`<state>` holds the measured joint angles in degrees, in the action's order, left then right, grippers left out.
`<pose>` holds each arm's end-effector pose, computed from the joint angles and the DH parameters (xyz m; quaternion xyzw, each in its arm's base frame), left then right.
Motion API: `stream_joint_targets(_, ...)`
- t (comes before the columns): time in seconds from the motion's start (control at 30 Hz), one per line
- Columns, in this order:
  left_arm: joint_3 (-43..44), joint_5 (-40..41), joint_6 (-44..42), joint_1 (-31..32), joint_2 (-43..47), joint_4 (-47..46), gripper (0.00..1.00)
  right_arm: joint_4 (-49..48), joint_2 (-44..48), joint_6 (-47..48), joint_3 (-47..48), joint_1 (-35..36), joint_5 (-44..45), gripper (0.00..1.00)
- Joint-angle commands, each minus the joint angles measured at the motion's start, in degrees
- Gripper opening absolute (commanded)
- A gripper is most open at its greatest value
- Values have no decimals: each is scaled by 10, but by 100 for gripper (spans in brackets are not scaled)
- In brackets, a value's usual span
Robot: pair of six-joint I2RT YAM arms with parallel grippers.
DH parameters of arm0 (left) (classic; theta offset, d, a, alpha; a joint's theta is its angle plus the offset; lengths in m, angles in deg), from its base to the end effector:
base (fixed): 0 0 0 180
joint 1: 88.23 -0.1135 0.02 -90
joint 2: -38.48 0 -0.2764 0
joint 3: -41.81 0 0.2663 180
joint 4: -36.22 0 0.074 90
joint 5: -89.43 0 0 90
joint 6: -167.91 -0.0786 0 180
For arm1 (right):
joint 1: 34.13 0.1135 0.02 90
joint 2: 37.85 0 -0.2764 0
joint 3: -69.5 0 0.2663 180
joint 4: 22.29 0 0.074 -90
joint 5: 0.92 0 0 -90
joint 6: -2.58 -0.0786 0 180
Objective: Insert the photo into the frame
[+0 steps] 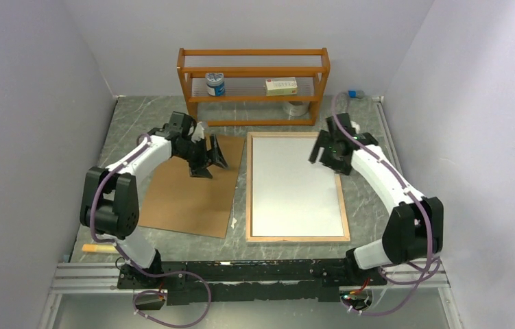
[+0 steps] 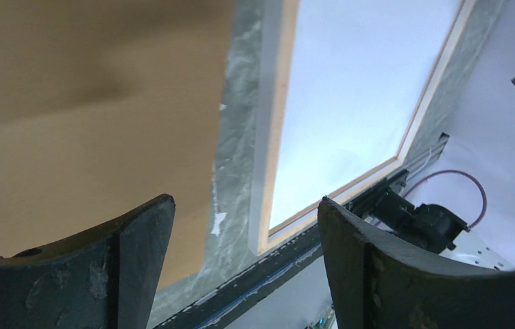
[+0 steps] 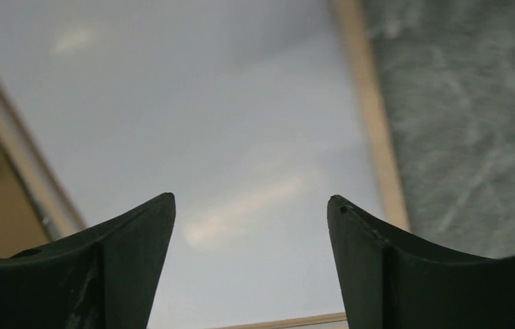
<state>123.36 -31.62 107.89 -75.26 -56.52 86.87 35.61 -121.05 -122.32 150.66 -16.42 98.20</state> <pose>0.3464 -0.1214 0.1998 -0.0796 0.9376 -0.3218 0.1054 0.3175 0.0883 0.2473 0.1643 0.9488 0.0457 0.2658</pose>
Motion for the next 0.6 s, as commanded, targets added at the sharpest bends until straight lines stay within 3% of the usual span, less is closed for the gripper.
stream_joint_targets(0.0,-8,-41,28,41,-25,-53,82,-49,49,1,-68,-81,-2,88)
stream_joint_targets(0.23,15,-6,34,94,-71,-48,90,-83,43,-7,-156,-169,-61,90)
stream_joint_targets(0.4,55,96,-3,97,-75,15,90,-106,78,-1,-173,-165,-115,85)
stream_joint_targets(0.57,113,204,-67,88,-78,78,90,-119,113,-51,-163,-105,-123,83)
